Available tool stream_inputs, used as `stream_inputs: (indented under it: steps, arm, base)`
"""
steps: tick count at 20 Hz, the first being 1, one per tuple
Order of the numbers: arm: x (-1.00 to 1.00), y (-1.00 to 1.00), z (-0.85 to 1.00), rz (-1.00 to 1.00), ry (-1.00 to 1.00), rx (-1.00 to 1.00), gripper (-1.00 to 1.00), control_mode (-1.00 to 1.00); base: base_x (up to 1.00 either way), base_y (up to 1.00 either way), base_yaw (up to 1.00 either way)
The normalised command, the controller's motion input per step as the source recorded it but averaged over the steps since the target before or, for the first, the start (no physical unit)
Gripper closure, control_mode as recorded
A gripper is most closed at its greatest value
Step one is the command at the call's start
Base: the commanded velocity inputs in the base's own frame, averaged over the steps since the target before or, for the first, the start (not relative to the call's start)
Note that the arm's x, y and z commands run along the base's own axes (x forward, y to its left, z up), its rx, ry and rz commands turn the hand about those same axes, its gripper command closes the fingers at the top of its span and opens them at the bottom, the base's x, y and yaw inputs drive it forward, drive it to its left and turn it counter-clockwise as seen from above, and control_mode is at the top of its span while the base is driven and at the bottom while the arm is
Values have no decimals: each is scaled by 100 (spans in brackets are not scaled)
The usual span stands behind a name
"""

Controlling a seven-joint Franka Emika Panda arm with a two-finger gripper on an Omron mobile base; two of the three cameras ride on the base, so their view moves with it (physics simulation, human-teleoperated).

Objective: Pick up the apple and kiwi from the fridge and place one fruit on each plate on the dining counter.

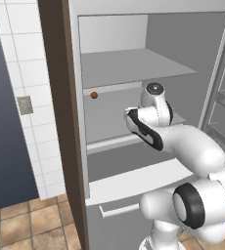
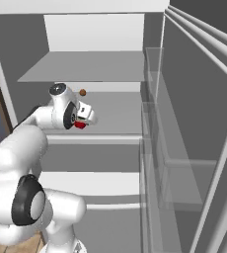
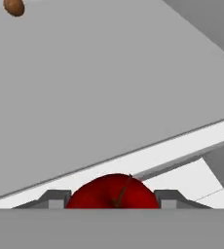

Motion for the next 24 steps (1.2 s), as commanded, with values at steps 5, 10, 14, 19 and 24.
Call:
stream_inputs:
  steps: [5,10,14,19,24]
  arm:
    - [-78,0,51,-4,26,-2,100,-100]
    - [-76,-3,19,0,27,9,100,-100]
    - [-64,-6,2,2,15,23,100,-100]
    - [-69,0,21,5,9,9,100,-100]
    - [-72,0,9,2,1,-7,100,-100]
  base:
    - [0,0,0]
    - [0,0,0]
    - [0,0,0]
    - [0,0,0]
    - [0,0,0]
